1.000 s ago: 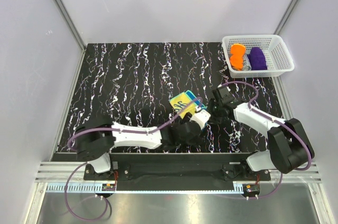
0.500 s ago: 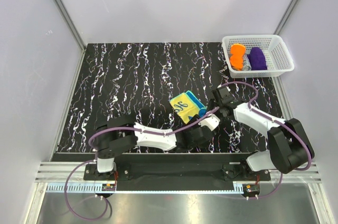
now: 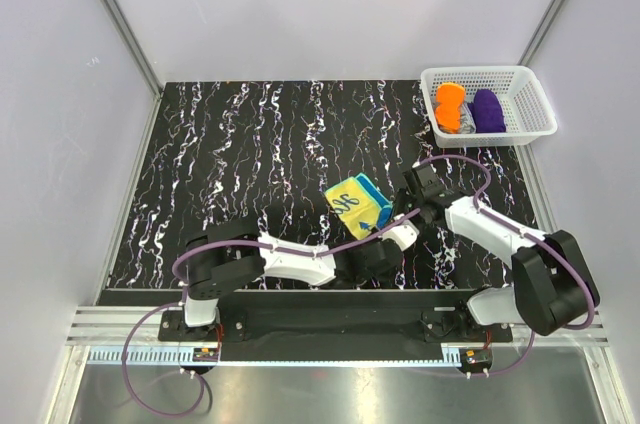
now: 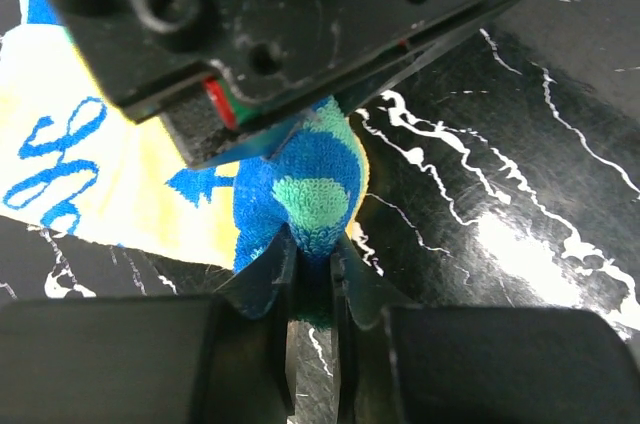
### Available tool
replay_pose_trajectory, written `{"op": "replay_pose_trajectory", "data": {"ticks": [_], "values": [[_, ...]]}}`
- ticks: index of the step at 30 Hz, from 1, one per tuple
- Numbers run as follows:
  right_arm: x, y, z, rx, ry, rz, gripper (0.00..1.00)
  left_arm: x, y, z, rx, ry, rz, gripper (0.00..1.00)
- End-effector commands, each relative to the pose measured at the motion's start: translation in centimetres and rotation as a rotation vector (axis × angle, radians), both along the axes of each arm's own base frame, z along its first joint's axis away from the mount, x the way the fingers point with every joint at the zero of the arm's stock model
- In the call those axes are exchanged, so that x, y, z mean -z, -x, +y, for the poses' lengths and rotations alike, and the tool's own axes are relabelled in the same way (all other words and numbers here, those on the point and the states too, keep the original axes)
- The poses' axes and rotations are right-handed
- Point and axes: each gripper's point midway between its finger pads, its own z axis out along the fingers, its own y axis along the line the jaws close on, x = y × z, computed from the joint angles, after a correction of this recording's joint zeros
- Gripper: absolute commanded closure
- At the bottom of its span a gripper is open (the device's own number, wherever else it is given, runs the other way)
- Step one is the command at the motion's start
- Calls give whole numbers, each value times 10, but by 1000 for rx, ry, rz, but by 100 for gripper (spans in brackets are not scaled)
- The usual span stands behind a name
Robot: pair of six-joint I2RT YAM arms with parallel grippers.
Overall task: Roll the towels
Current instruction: Roll the towel
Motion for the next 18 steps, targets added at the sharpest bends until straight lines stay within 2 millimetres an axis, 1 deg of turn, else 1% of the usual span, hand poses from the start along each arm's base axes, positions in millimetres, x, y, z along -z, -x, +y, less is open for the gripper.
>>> {"op": "replay_pose_trajectory", "data": {"ticks": [1,3,4,5,6,7,8,9,11,12,13,15,16,18], "values": [[-12,13,4,-36,-24,10,65,-4,3,-9,49,42,24,93],[-17,7,-2,-18,10,-19,44,-7,7,-13,76,46,55,94],[-24,4,-6,-5,30,-28,28,-4,10,-9,79,24,75,94],[-31,1,-9,6,45,-51,24,-7,10,-12,86,29,89,94],[-33,-5,-17,30,91,-74,20,-7,14,-14,105,30,112,94],[-43,-7,-21,42,109,-83,13,-6,16,-11,102,17,128,94],[-47,-12,-28,67,145,-104,10,-8,17,-9,104,18,133,94],[-50,-18,-42,114,205,-126,6,-7,19,-9,112,19,147,94],[-57,-23,-55,159,252,-128,3,-5,23,-4,115,10,171,94],[-58,-25,-63,180,263,-127,2,-8,27,-3,130,17,189,94],[-59,-29,-74,223,262,-126,2,-6,30,-1,135,11,206,94],[-62,-33,-85,269,251,-132,2,-6,37,1,162,17,243,94],[-66,-35,-96,313,247,-146,2,-7,38,1,168,27,260,94],[-73,-37,-104,355,245,-173,1,-8,41,3,189,58,318,94]]}}
